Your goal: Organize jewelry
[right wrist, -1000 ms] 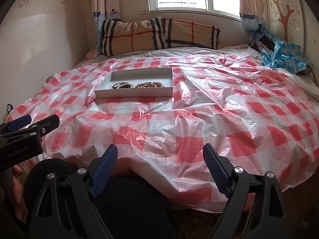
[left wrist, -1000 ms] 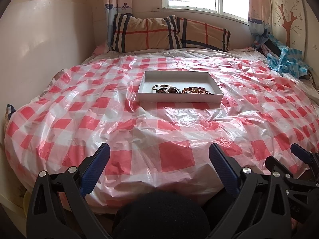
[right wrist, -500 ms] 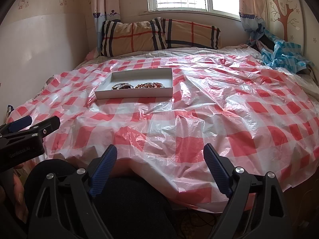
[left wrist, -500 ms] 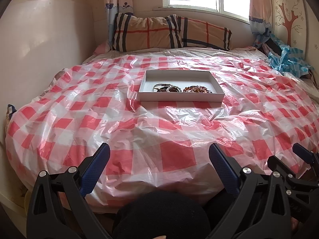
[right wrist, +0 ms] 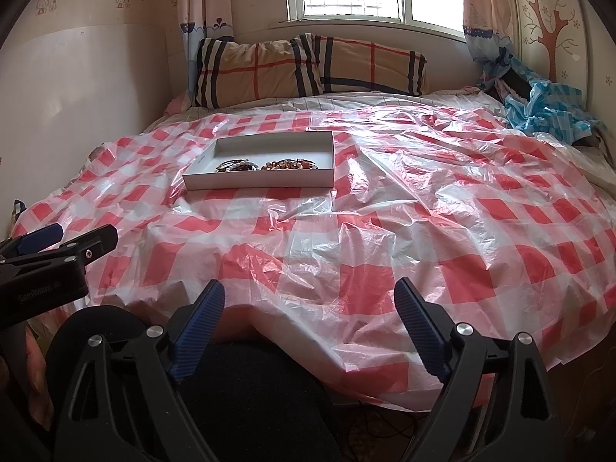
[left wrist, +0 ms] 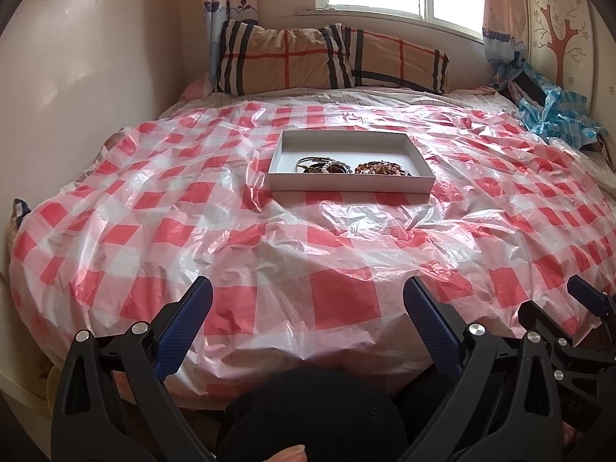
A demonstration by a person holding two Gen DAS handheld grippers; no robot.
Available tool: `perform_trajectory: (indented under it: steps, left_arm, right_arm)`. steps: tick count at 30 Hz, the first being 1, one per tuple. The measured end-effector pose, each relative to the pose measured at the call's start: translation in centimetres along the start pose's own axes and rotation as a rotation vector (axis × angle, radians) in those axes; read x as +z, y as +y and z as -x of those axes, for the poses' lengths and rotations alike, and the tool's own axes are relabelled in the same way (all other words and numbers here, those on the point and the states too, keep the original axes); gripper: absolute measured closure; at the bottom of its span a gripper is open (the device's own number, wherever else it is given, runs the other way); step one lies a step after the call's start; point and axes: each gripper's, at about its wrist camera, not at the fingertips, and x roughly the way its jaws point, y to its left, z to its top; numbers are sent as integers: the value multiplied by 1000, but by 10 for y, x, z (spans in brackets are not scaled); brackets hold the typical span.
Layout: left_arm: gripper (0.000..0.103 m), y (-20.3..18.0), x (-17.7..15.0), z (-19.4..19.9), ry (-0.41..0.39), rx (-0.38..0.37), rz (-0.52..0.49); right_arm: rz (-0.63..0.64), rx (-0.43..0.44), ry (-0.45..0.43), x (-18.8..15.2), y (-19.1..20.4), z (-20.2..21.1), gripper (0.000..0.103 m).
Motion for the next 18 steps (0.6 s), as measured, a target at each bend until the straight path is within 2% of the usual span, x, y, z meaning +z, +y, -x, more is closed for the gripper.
perform_trajectory:
  steps: [18]
  left_arm:
    - [8,-2,3,-2,4,-1,2]
  right_arm:
    - [2,-2,0,0,1,0,15]
